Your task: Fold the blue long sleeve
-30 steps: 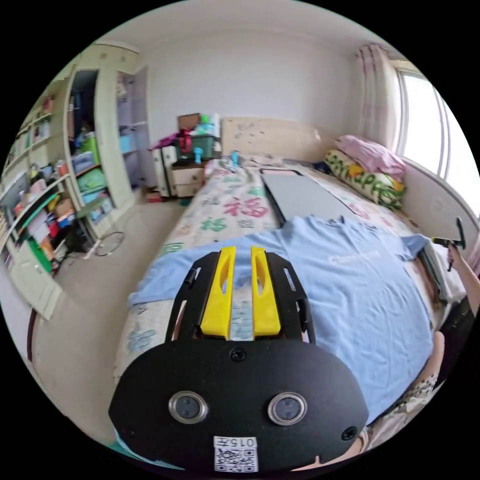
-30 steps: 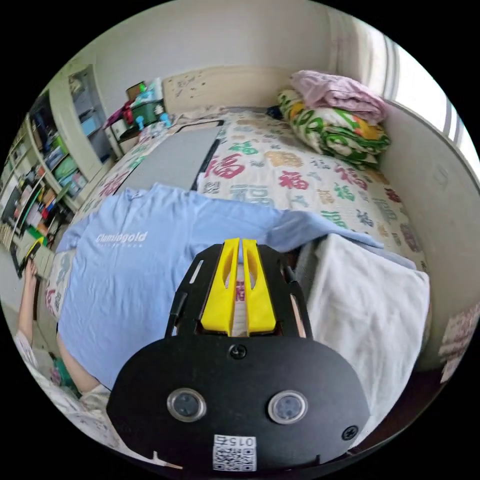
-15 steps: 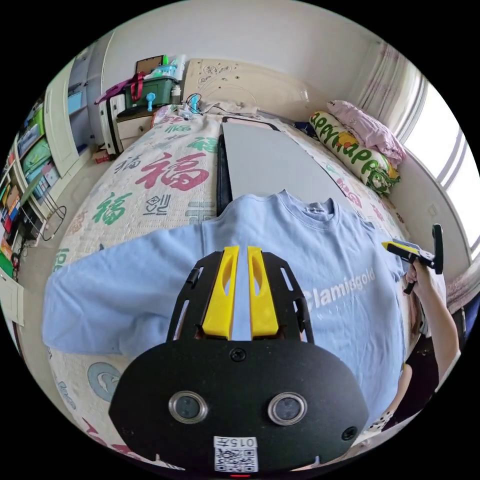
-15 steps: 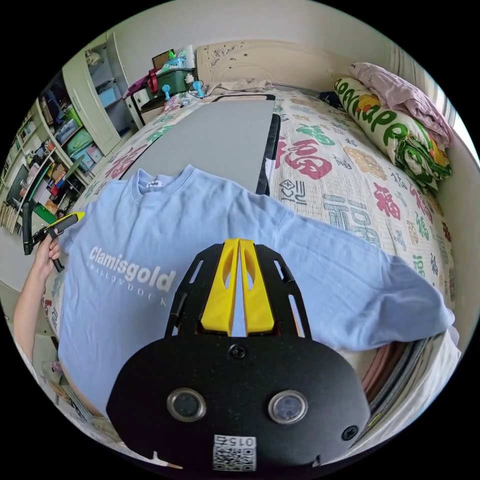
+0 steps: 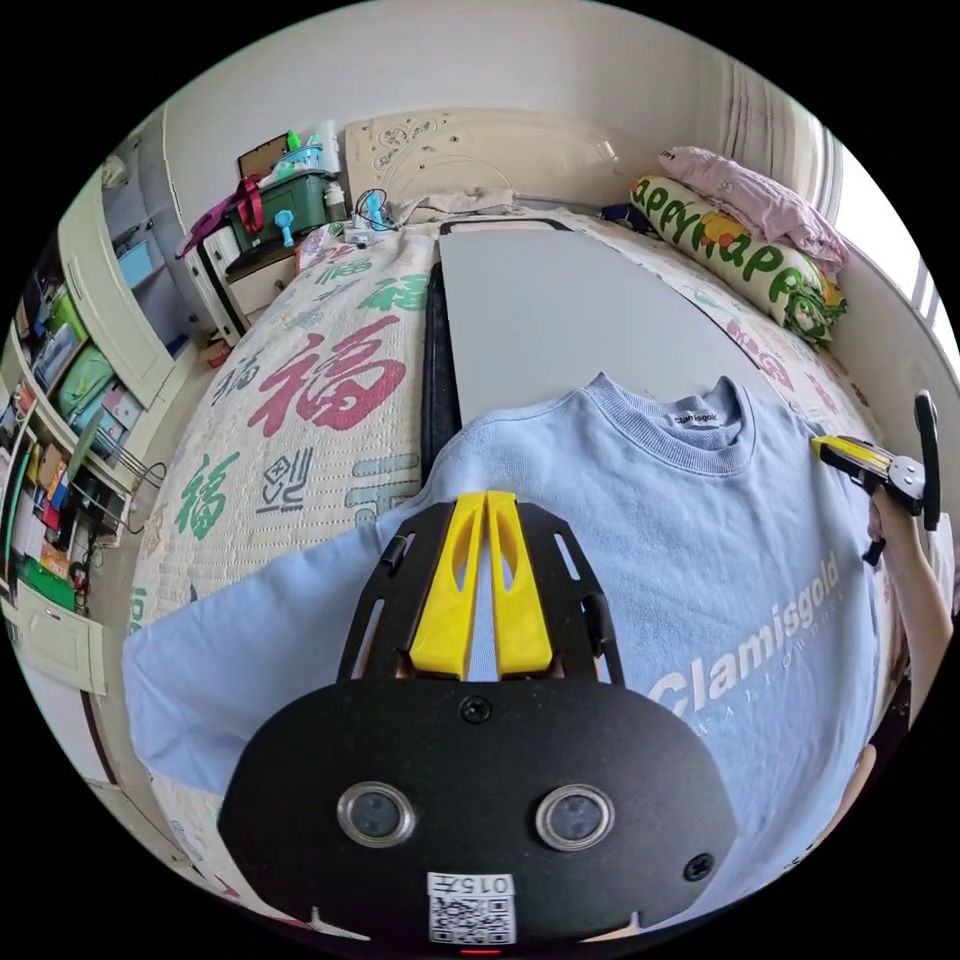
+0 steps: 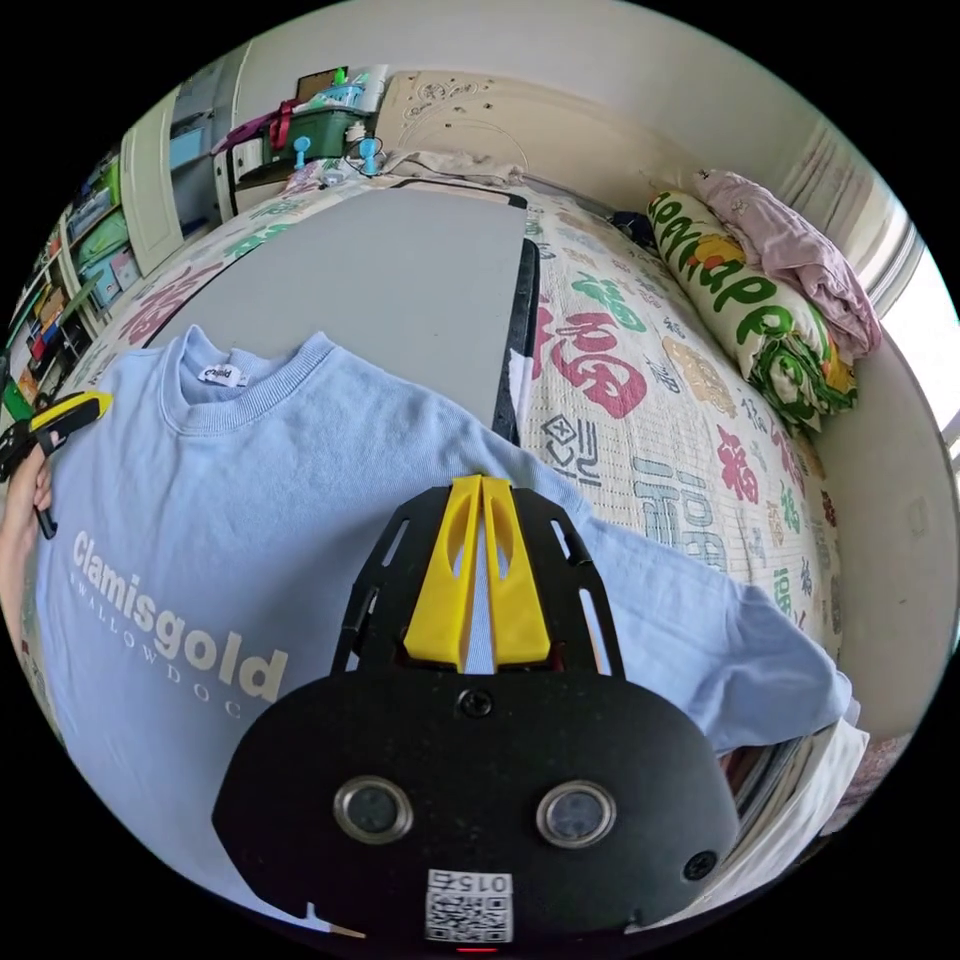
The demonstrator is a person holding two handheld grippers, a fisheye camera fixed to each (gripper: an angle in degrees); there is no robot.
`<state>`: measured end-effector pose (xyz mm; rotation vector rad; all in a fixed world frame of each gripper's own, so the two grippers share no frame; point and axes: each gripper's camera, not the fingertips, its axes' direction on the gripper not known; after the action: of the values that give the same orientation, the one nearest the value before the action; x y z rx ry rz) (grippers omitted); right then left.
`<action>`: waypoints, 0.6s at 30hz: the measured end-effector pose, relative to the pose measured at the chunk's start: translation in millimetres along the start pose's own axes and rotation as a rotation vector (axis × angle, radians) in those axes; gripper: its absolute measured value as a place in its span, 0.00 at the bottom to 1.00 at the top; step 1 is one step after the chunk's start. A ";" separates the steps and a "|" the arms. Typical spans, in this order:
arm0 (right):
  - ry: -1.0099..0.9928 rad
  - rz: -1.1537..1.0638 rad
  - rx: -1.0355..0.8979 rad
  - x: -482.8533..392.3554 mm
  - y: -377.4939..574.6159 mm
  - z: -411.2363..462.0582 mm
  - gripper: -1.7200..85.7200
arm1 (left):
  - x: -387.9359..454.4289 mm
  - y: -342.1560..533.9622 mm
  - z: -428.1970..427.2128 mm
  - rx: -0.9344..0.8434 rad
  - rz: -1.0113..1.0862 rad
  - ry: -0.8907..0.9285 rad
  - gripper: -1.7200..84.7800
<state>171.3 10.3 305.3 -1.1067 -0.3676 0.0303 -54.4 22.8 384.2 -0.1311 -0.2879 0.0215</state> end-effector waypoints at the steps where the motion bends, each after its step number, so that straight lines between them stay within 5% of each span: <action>1: 0.008 -0.016 -0.017 3.7 1.4 -4.2 0.01 | -3.1 3.7 -2.2 -0.004 0.007 0.006 0.02; 6: -0.234 0.020 0.046 56.8 60.0 -67.2 0.01 | -48.9 71.8 -73.4 0.125 -0.021 0.211 0.03; 11: -0.395 -0.043 0.336 122.0 256.5 -196.3 0.04 | -104.3 270.7 -226.4 0.190 -0.005 0.355 0.09; 18: -0.488 0.350 0.106 195.9 456.5 -221.0 0.12 | -166.4 540.2 -289.2 0.088 -0.442 0.361 0.14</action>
<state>494.6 65.9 -128.3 -1.0399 -0.5949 0.6312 -132.9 515.2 -8.8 0.0191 0.0499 -0.4239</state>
